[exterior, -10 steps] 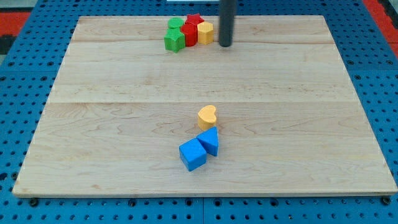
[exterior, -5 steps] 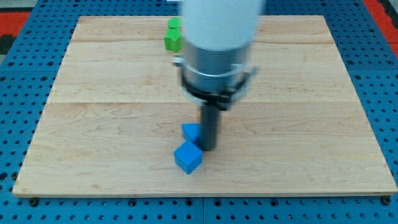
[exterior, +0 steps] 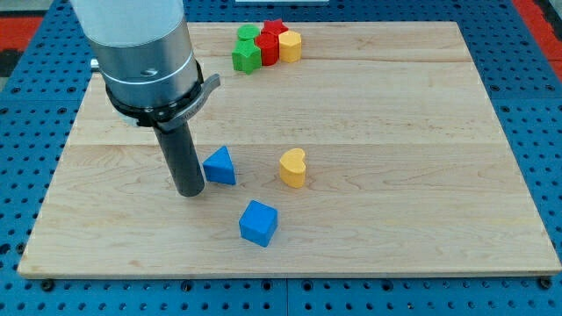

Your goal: Move blue triangle at the bottom of red circle

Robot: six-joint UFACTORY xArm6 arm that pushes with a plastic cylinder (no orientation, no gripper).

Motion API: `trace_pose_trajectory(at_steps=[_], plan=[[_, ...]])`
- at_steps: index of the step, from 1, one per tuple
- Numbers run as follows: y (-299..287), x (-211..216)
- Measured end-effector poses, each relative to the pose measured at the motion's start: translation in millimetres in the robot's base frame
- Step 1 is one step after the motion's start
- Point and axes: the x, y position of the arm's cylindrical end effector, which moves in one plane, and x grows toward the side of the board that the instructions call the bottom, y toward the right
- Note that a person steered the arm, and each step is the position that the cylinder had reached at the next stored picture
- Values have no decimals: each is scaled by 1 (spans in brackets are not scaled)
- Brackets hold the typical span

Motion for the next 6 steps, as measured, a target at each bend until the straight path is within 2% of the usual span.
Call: trace_pose_trajectory(at_steps=[4, 5, 6], plan=[[-1, 6], [20, -28], [62, -29]])
